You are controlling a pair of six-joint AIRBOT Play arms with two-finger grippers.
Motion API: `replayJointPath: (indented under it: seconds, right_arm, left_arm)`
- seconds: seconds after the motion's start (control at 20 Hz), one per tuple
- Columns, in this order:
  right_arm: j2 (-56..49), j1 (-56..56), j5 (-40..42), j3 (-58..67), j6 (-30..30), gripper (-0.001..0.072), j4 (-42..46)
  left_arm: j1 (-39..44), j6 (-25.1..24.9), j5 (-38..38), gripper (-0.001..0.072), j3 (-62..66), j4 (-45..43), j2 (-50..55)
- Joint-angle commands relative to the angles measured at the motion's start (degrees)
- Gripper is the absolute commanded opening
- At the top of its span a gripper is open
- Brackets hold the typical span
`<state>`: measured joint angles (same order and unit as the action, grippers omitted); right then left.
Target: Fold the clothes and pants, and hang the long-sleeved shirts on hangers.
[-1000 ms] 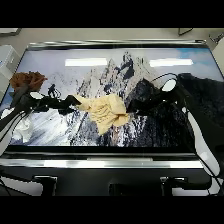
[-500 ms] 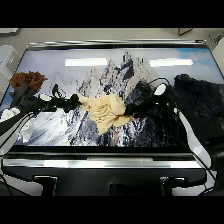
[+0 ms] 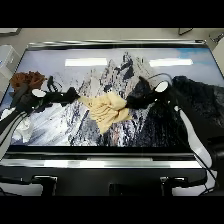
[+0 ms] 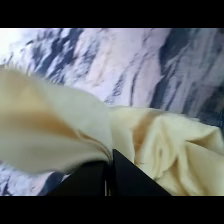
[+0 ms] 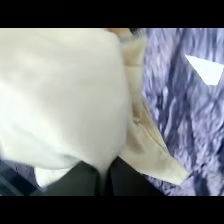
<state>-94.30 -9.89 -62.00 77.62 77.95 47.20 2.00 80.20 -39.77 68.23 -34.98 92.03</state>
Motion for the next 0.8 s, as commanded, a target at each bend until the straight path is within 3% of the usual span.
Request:
replayJointPath:
  seconds: [0.0,0.15,0.3,0.4,0.6,0.7,0.75]
  right_arm:
    - [8.5,3.5,1.5,8.9,-1.0,0.0035,6.8]
    - [20.9,6.9,4.2,21.8,-5.9,0.0036,14.3]
    - [34.7,7.5,10.6,26.5,-5.9,0.0037,22.6]
    - [41.8,7.5,9.7,26.5,-3.7,0.0037,25.8]
    - [48.2,7.5,2.0,26.5,0.3,0.0038,27.0]
    - [47.6,7.5,-7.4,26.5,3.3,0.0038,27.5]
    - [46.1,7.5,-16.0,26.3,5.8,0.0038,28.6]
  left_arm:
    - [-0.3,-7.0,1.2,0.0026,5.4,0.1,-11.4]
    - [-0.2,-11.0,1.3,0.0026,15.5,0.1,-25.3]
    - [-0.2,-11.7,4.2,0.0026,20.4,0.0,-38.7]
    - [-0.2,-11.7,4.9,0.0026,20.1,-0.9,-45.9]
    - [-0.2,-11.2,4.6,0.0026,18.8,-1.7,-52.2]
    - [-0.2,-11.2,3.2,0.0026,16.8,-4.7,-52.2]
    - [-0.2,-10.8,2.6,0.0026,15.1,-6.4,-51.8]
